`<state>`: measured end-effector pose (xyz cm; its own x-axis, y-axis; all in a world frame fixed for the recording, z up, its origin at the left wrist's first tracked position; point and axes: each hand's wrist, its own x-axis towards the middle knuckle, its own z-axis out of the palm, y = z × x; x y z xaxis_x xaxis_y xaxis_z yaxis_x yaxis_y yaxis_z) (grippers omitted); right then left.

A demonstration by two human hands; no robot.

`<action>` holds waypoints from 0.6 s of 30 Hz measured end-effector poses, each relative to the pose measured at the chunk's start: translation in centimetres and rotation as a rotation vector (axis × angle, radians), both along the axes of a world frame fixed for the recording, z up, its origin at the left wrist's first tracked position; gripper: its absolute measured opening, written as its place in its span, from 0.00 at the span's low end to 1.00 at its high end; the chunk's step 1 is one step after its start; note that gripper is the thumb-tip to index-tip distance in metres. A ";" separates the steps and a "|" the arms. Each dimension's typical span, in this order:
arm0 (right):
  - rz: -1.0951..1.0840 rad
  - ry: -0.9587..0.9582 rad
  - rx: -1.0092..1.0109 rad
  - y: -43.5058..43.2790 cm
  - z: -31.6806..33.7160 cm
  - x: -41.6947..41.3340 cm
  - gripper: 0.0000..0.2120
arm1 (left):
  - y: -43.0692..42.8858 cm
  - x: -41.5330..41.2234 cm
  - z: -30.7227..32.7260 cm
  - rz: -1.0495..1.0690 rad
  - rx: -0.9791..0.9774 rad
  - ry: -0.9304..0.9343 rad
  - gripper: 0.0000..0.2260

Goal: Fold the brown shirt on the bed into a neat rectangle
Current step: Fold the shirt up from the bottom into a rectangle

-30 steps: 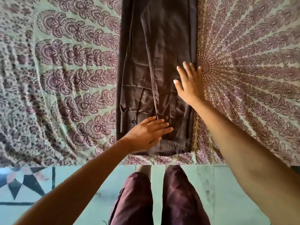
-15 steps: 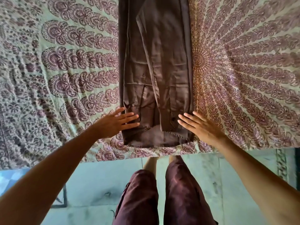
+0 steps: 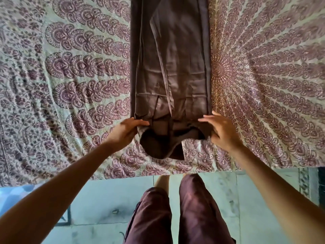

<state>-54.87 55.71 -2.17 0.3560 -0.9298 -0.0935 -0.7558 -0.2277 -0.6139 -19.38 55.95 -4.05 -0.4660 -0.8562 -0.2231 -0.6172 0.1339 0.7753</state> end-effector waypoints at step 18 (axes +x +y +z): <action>-0.572 -0.256 0.147 -27.2 -2.9 2.3 0.11 | -28.8 -4.3 -3.0 1.007 0.170 0.305 0.11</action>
<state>-52.62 28.50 -5.11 -0.1640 -0.9634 -0.2119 -0.5587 0.2678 -0.7849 -23.64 27.20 -7.01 0.3834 -0.8467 -0.3690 -0.1594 -0.4542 0.8765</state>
